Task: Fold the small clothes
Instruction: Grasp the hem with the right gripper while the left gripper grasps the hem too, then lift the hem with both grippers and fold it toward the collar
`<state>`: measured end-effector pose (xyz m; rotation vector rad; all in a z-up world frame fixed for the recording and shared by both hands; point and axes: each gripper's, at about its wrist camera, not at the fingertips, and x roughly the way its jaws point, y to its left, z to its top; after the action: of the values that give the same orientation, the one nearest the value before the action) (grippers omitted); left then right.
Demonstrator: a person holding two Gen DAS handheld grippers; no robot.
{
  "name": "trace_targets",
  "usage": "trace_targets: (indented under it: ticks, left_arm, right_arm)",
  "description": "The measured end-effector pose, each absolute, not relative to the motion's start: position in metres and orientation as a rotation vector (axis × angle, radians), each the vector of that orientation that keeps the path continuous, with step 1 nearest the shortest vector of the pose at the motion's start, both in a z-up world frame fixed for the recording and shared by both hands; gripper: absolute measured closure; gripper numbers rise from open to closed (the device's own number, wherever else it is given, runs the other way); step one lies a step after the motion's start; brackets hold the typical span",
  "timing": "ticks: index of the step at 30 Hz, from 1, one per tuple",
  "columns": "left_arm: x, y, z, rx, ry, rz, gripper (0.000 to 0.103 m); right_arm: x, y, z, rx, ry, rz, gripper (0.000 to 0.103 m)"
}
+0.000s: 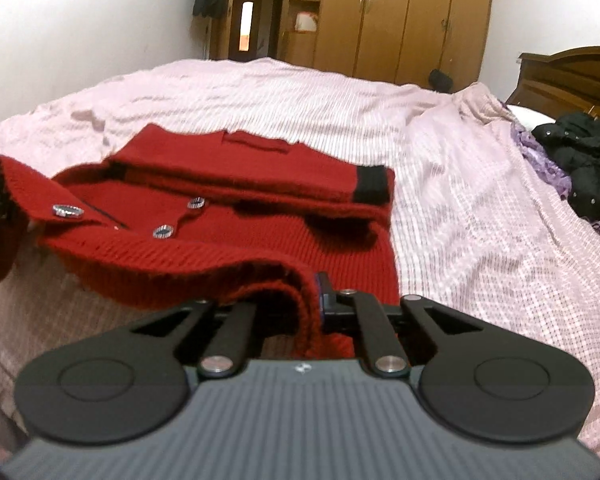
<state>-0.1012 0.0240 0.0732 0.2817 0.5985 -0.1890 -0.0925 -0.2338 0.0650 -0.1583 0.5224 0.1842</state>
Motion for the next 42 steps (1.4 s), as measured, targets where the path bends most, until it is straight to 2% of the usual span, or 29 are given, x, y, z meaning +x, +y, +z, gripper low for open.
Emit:
trace_targets:
  ticks: [17, 29, 35, 42]
  left_arm:
    - [-0.054, 0.016, 0.098, 0.247, 0.524, -0.185, 0.087]
    - [0.025, 0.015, 0.104, 0.242, 0.491, -0.149, 0.089]
    - [0.086, 0.017, 0.087, 0.241, 0.556, -0.147, 0.088]
    - [0.135, 0.015, 0.036, 0.265, 0.676, -0.139, 0.088]
  right_arm:
    - [-0.051, -0.235, 0.084, -0.106, 0.428, 0.137, 0.093]
    - [0.022, -0.223, 0.104, -0.163, 0.368, 0.108, 0.094]
    - [0.076, -0.216, 0.085, -0.173, 0.436, 0.083, 0.094]
    - [0.122, -0.210, 0.040, -0.169, 0.570, 0.090, 0.093]
